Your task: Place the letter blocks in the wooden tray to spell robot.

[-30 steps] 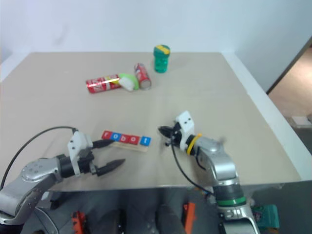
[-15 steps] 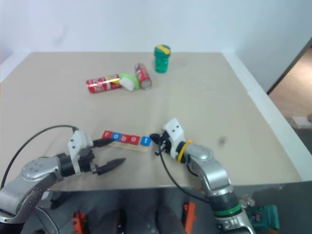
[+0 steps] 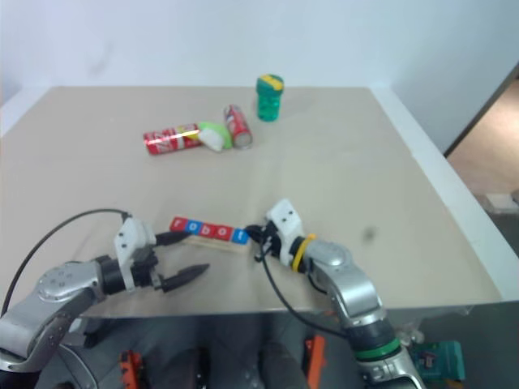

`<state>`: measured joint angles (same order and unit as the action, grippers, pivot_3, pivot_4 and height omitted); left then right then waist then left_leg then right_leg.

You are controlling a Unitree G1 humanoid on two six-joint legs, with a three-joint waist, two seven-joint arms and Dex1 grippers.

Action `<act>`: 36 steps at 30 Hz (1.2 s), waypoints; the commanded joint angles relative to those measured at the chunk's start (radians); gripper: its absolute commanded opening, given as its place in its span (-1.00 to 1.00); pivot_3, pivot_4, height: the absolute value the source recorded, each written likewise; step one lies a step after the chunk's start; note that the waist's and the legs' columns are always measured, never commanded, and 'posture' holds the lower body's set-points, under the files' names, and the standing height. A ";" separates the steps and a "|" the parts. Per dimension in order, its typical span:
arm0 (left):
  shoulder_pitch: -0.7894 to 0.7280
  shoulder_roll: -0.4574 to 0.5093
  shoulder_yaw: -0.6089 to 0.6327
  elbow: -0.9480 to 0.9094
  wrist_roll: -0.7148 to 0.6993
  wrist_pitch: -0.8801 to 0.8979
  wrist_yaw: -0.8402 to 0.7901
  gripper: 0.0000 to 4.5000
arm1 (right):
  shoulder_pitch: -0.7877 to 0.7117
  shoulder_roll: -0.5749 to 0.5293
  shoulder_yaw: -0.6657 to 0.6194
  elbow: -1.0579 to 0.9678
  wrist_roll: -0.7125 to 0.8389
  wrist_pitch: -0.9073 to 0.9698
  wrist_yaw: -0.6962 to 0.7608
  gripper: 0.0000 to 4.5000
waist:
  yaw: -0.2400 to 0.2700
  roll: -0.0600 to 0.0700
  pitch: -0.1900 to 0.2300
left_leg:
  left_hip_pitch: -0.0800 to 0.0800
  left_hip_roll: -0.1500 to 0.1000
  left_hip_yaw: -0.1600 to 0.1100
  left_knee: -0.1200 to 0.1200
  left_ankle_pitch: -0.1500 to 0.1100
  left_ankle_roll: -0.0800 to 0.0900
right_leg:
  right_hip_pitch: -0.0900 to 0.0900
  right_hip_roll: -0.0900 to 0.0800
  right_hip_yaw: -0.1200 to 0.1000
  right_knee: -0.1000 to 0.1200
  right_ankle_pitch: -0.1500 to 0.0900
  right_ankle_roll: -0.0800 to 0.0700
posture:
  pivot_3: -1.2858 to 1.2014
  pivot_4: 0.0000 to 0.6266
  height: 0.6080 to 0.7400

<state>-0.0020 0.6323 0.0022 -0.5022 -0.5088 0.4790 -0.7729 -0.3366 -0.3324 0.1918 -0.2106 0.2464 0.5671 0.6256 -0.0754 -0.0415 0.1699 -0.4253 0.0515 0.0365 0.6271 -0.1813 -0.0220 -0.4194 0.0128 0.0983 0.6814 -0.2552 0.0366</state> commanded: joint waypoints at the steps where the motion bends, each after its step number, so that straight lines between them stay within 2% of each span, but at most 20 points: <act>1: -0.008 0.000 0.003 -0.011 0.006 -0.017 -0.004 1.00 | -0.033 -0.014 -0.041 -0.032 0.009 -0.011 -0.007 -0.97 | 0.000 0.000 0.000 | 0.000 0.000 0.000 0.000 0.000 0.000 | 0.000 0.000 0.000 0.000 0.000 0.000 | 0.03 -0.52 1.00; 12: -0.017 0.002 0.001 -0.001 0.007 -0.020 -0.009 1.00 | 0.026 -0.113 -0.022 -0.086 0.036 0.024 0.064 -0.97 | 0.001 0.000 0.000 | 0.000 0.000 0.000 0.000 0.000 0.000 | 0.000 0.000 0.000 0.000 0.000 0.000 | 0.03 -0.52 1.00; 29: -0.013 -0.004 0.000 -0.007 0.009 -0.020 0.001 1.00 | -0.012 -0.073 0.049 -0.044 0.001 0.002 0.075 -0.97 | 0.001 0.000 0.000 | 0.000 0.000 0.000 0.000 0.000 0.000 | 0.000 0.000 0.000 0.000 0.000 0.000 | 0.03 -0.52 1.00; 36: -0.003 -0.005 0.002 -0.010 0.011 -0.021 0.003 1.00 | -0.030 -0.059 0.035 -0.041 -0.001 -0.010 0.067 -0.97 | 0.001 0.000 0.000 | 0.000 0.000 0.000 0.000 0.000 0.000 | 0.000 0.000 0.000 0.000 0.000 0.000 | 0.03 -0.52 1.00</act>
<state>-0.0075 0.6314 -0.0031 -0.4899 -0.5011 0.4776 -0.7708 -0.3442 -0.3947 0.2377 -0.2330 0.2430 0.5771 0.6943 -0.0746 -0.0417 0.1699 -0.4254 0.0516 0.0365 0.6271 -0.1813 -0.0220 -0.4196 0.0128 0.0982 0.6814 -0.2553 0.0364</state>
